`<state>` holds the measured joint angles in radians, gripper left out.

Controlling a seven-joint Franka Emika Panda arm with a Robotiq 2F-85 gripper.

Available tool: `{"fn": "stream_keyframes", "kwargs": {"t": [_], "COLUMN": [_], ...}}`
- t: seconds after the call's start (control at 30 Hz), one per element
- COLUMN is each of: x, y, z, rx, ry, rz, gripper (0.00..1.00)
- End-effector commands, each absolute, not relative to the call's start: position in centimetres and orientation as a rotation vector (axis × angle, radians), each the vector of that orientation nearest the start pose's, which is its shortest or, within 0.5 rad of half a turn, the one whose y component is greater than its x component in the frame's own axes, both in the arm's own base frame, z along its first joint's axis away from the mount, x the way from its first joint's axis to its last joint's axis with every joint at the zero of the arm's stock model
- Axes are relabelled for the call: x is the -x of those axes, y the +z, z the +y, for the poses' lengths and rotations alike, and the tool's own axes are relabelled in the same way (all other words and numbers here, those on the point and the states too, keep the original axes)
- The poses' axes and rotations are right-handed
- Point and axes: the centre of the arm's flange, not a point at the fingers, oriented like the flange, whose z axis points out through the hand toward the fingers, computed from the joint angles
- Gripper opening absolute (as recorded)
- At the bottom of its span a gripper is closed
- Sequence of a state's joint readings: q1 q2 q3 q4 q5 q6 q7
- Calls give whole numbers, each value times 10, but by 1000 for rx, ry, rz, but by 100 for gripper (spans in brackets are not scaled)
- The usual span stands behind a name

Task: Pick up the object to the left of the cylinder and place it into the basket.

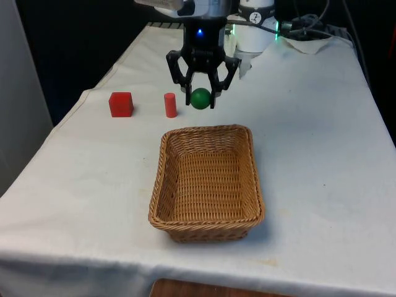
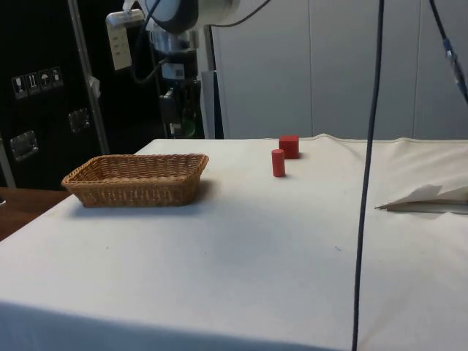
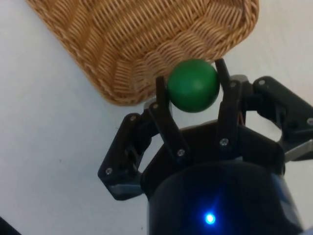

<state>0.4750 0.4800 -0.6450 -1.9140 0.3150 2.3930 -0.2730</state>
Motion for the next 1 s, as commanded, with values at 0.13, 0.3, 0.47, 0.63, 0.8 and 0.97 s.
{"fn": "stream_keyframes", "kwargs": {"t": [0.13,0.3,0.47,0.63,0.8,0.97], "x": [-647,-664,-674,-686,-697,-701], "y": [295,286,278,267,252,239], "z": [-75,-70,-68,-66,-65,-64], "rx": [3208,3214,3216,3222,3228,3234], "ry": [-145,-138,-139,-137,-143,-142], "rz": [70,62,54,46,40,39], "gripper": [0,0,0,0,0,0]}}
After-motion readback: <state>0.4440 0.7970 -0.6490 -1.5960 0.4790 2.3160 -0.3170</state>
